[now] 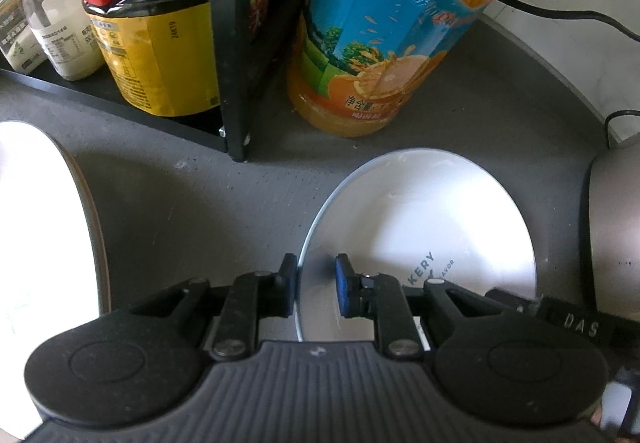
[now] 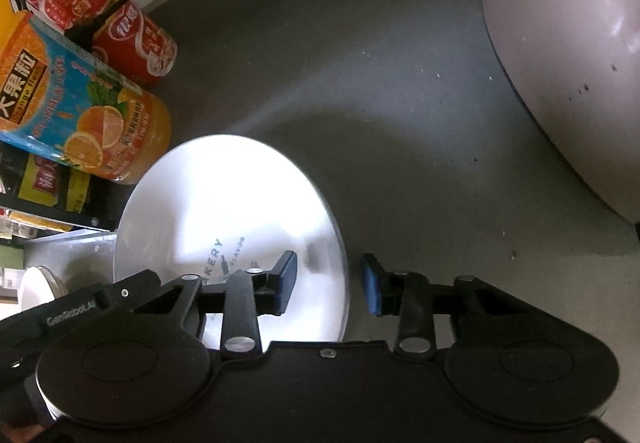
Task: Organize plates and bowls
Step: 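Lift the 'BAKERY' plate with both tools and carry it toward the plate stack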
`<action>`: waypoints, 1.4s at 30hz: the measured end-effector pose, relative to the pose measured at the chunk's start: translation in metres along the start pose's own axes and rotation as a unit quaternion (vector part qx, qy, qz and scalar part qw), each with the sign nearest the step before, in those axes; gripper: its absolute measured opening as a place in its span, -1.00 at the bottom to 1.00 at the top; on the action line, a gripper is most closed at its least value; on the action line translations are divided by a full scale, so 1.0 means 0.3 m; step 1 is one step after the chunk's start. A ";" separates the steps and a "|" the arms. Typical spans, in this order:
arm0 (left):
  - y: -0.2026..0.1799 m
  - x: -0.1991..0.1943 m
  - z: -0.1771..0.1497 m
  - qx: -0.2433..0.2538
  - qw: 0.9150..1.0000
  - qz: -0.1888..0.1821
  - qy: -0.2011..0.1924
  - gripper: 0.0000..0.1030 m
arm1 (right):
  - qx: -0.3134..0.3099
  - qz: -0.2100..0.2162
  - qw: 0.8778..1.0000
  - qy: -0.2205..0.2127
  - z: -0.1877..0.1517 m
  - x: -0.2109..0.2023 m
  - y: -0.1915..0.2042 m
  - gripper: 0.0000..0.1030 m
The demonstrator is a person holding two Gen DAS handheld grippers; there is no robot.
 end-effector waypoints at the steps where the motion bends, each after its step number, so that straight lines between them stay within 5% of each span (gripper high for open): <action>1: 0.001 0.002 0.001 0.000 1.000 0.000 0.001 -0.63 | -0.002 -0.001 1.000 0.001 0.001 0.002 0.003 -0.56; 25: 0.085 -0.071 -0.002 -0.021 1.000 -0.014 -0.002 -0.74 | -0.022 0.051 0.997 -0.051 -0.046 -0.107 0.019 -0.79; 42: 0.166 -0.207 -0.018 -0.064 0.995 -0.060 -0.039 -0.84 | 0.016 0.086 0.992 -0.089 -0.084 -0.228 0.006 -0.85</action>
Point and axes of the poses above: each gripper's, at about its wrist camera, not at the fingertips, and x roughly the way its jaws point, y to its left, z to its top, the point moved 3 cm from there along x, roughly the way its jaws point, and after that the axes turned 11 degrees about -y, right-handed, at the moved point
